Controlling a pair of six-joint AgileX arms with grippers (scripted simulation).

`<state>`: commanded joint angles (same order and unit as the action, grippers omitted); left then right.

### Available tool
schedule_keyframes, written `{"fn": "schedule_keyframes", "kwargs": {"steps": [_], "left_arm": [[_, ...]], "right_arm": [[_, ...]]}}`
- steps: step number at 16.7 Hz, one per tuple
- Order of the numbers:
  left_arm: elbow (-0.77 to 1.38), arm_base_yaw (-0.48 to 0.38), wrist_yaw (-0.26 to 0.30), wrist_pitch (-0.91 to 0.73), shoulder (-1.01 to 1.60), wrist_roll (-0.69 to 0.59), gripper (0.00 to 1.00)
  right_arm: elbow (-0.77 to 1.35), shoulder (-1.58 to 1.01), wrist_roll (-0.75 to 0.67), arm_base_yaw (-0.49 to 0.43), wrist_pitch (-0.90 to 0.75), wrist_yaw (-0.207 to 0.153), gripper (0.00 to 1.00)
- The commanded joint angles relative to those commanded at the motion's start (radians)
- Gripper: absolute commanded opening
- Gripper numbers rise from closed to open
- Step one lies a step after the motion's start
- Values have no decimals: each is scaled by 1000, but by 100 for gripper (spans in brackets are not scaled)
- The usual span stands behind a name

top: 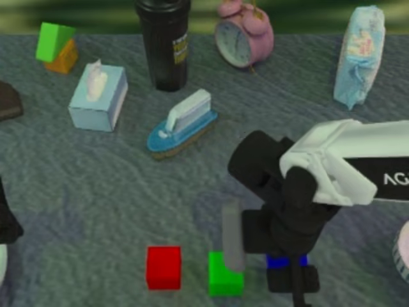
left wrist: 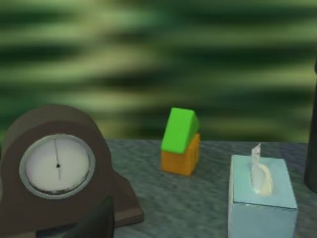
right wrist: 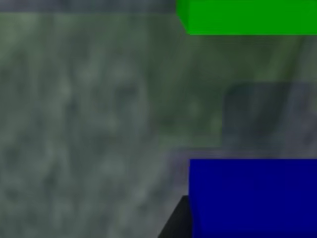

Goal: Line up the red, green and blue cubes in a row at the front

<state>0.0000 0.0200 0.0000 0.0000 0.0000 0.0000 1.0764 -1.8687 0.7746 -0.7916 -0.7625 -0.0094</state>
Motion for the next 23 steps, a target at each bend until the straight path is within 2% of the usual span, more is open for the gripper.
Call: {"fn": "schedule_keyframes", "kwargs": {"steps": [6,19,23], "left_arm": [[0,0,0,0,0,0,100],[0,0,0,0,0,0,100],[0,0,0,0,0,0,100]], "right_arm": [[-31,-23,0,-1,52,1,0],[-31,-23,0,-1,52,1,98],[-31,-23,0,-1,52,1,100]]}}
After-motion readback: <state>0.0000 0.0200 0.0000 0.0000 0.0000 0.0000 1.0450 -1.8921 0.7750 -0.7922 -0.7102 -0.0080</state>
